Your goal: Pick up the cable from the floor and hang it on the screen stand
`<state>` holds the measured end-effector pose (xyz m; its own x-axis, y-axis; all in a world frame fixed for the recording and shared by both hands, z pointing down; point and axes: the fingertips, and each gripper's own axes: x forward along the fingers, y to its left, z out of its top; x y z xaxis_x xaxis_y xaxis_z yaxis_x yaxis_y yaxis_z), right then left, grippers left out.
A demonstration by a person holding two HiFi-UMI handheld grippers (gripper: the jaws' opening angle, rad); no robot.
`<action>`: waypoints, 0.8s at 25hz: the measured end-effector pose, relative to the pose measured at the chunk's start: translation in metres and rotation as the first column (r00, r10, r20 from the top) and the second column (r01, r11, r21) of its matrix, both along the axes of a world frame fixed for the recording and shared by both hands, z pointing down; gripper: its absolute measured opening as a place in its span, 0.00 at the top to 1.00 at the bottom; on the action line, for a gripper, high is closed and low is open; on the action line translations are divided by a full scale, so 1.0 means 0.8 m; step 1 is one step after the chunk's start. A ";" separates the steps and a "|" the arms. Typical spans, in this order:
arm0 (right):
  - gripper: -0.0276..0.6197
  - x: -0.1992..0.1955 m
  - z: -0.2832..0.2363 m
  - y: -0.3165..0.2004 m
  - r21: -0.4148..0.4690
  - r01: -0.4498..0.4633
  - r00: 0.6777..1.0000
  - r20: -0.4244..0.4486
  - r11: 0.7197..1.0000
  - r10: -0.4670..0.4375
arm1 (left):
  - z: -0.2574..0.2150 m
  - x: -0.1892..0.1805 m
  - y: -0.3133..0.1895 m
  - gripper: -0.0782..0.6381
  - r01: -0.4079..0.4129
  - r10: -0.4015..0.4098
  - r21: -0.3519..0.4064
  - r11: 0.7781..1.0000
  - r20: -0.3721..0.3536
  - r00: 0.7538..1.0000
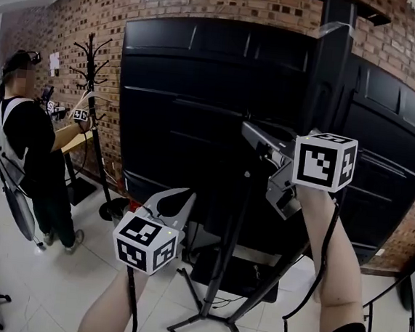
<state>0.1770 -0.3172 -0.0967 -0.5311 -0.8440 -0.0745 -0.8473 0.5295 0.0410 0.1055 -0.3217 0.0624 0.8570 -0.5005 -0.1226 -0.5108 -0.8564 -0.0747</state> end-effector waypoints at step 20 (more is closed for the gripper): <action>0.93 0.130 -0.036 0.061 0.086 -0.171 0.982 0.094 0.982 0.163 | -0.032 0.041 0.005 0.88 -0.054 0.054 0.025 0.998 0.018 0.998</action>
<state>0.2808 -0.2688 -0.1255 -0.3717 -0.9073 -0.1966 -0.9259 0.3778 0.0066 0.1380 -0.3173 0.0367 0.8849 -0.4503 -0.1192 -0.4622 -0.8805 -0.1055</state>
